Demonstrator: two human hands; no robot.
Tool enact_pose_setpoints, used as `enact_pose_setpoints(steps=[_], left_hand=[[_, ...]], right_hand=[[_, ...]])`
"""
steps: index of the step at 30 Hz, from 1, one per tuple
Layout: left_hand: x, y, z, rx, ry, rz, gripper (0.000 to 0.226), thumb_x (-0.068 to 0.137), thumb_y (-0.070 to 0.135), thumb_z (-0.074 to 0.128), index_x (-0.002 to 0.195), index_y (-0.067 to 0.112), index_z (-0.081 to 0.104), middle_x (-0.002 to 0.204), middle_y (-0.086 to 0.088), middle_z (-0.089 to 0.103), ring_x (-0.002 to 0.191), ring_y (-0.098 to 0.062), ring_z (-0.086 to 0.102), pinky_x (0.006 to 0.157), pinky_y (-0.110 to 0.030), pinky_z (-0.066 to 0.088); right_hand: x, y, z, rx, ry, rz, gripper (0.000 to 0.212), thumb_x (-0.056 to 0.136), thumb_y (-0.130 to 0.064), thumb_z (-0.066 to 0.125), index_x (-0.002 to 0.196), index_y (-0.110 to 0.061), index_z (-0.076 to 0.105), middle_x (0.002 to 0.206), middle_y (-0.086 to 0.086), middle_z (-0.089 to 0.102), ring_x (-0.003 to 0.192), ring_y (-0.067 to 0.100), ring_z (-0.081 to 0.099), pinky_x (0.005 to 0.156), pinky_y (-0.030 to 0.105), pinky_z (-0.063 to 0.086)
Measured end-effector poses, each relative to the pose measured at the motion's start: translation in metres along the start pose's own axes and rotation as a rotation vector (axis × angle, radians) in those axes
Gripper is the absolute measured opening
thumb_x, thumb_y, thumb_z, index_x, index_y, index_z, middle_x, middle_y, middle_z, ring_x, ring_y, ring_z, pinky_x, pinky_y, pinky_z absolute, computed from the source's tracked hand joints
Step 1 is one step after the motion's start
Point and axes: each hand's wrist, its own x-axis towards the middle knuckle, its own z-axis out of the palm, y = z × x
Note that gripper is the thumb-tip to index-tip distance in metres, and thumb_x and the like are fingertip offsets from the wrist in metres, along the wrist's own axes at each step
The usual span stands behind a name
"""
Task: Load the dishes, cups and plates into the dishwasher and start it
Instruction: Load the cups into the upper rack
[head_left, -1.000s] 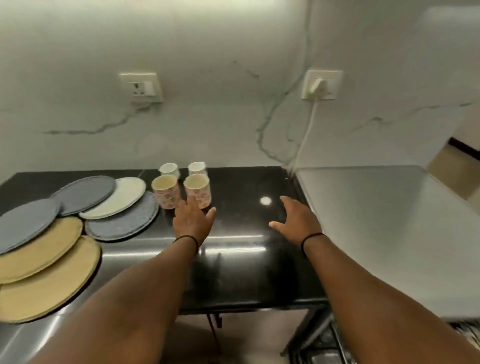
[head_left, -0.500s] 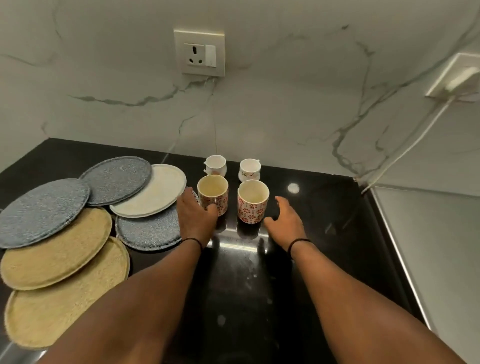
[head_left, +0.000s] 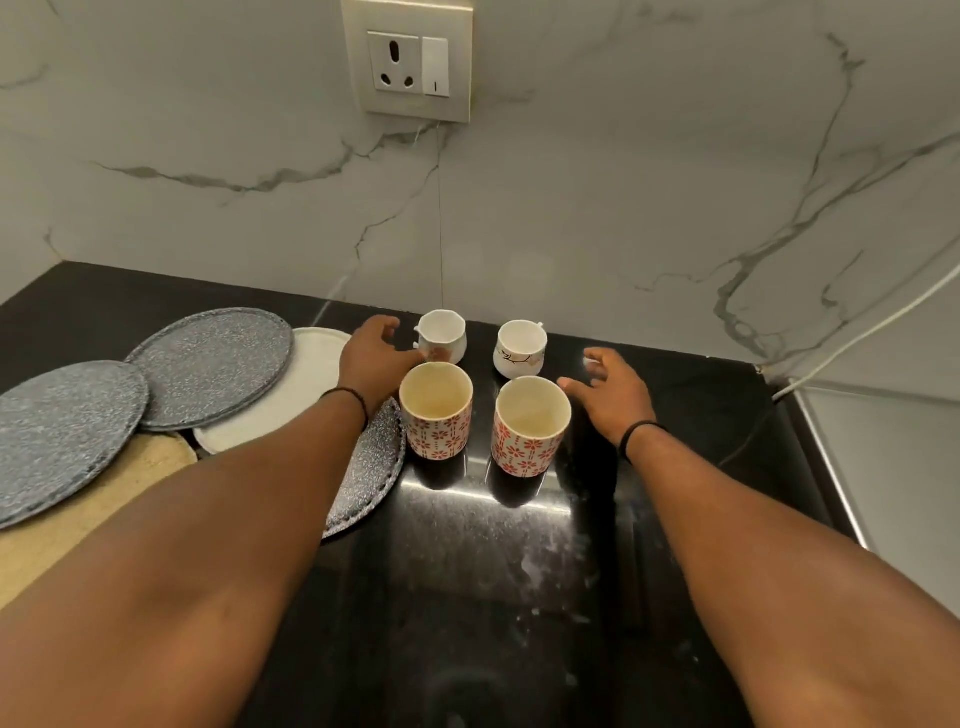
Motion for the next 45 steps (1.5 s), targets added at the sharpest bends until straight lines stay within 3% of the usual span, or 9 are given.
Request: enact_pose_setpoints(steps=[6,10,15,18,22,26,35,38,45], left_hand=[[0.037,-0.005,0.014,-0.072,-0.239,-0.001,0.087,0.065,0.022,0.089,0.14,0.018,0.045,0.139,-0.003,0.053,0.118,-0.024,0.056,0.099,-0.043,0.048],[0.053,-0.004,0.023,-0.064,-0.284,0.063,0.069,0.065,0.018,0.089,0.126,0.019,0.057,0.117,0.002,0.062,0.109,-0.02,0.058,0.094,-0.037,0.049],[0.06,-0.005,0.029,-0.083,-0.335,0.11,0.068,0.067,0.017,0.088,0.128,0.018,0.058,0.117,0.003,0.062,0.106,-0.016,0.057,0.089,-0.032,0.046],[0.058,-0.003,0.029,-0.104,-0.347,0.108,0.065,0.067,0.014,0.087,0.126,0.017,0.059,0.114,0.003,0.064,0.103,-0.014,0.058,0.085,-0.029,0.046],[0.049,0.015,0.023,-0.215,-0.33,0.11,0.058,0.067,0.007,0.086,0.119,0.014,0.061,0.109,0.0,0.067,0.098,-0.014,0.061,0.079,-0.022,0.049],[0.029,0.06,0.022,-0.265,-0.342,0.166,0.057,0.068,0.009,0.085,0.12,0.013,0.06,0.111,-0.004,0.066,0.101,-0.018,0.061,0.085,-0.029,0.052],[-0.108,0.192,0.077,-0.305,-0.542,0.393,0.061,0.063,0.007,0.088,0.118,0.002,0.062,0.105,-0.015,0.067,0.091,-0.021,0.065,0.078,-0.036,0.06],[-0.199,0.227,0.118,-0.349,-0.663,0.479,0.053,0.061,0.007,0.089,0.109,0.008,0.066,0.098,-0.009,0.067,0.082,-0.01,0.066,0.072,-0.03,0.06],[-0.423,0.249,0.216,-0.187,-0.983,0.68,0.08,0.035,0.044,0.091,0.105,0.012,0.069,0.104,-0.018,0.071,0.093,-0.027,0.068,0.084,-0.049,0.058]], right_hand=[[0.04,-0.007,0.026,0.046,-0.164,-0.035,0.09,0.065,-0.033,0.089,0.142,-0.026,0.043,0.147,0.003,0.047,0.134,0.023,0.044,0.108,0.044,0.041],[0.058,-0.008,0.045,0.068,-0.184,-0.071,0.085,0.055,-0.041,0.092,0.127,-0.035,0.048,0.127,-0.01,0.059,0.121,0.015,0.054,0.099,0.035,0.045],[0.069,-0.007,0.055,-0.015,-0.149,-0.083,0.08,0.038,-0.067,0.08,0.109,-0.049,0.048,0.112,-0.017,0.064,0.109,0.015,0.06,0.101,0.049,0.044],[0.065,-0.009,0.051,0.016,-0.15,-0.088,0.077,0.042,-0.059,0.084,0.11,-0.043,0.05,0.111,-0.013,0.065,0.106,0.016,0.061,0.098,0.046,0.048],[0.05,-0.002,0.032,0.198,-0.054,-0.086,0.064,0.06,-0.022,0.091,0.113,-0.024,0.055,0.107,-0.005,0.065,0.102,0.018,0.064,0.083,0.027,0.053],[0.021,0.006,-0.02,0.238,0.094,-0.079,0.066,0.06,-0.021,0.092,0.114,-0.018,0.054,0.108,0.0,0.064,0.1,0.017,0.062,0.083,0.026,0.052],[-0.12,0.046,-0.178,0.193,0.412,-0.096,0.073,0.06,-0.029,0.09,0.121,-0.016,0.051,0.112,0.0,0.059,0.101,0.016,0.059,0.085,0.027,0.052],[-0.203,0.082,-0.238,0.154,0.536,-0.054,0.073,0.06,-0.029,0.09,0.119,-0.014,0.05,0.113,0.002,0.059,0.101,0.019,0.058,0.084,0.027,0.052],[-0.405,0.18,-0.339,0.113,0.772,0.139,0.067,0.06,-0.03,0.09,0.112,-0.014,0.052,0.106,0.001,0.06,0.096,0.019,0.058,0.083,0.034,0.052]])
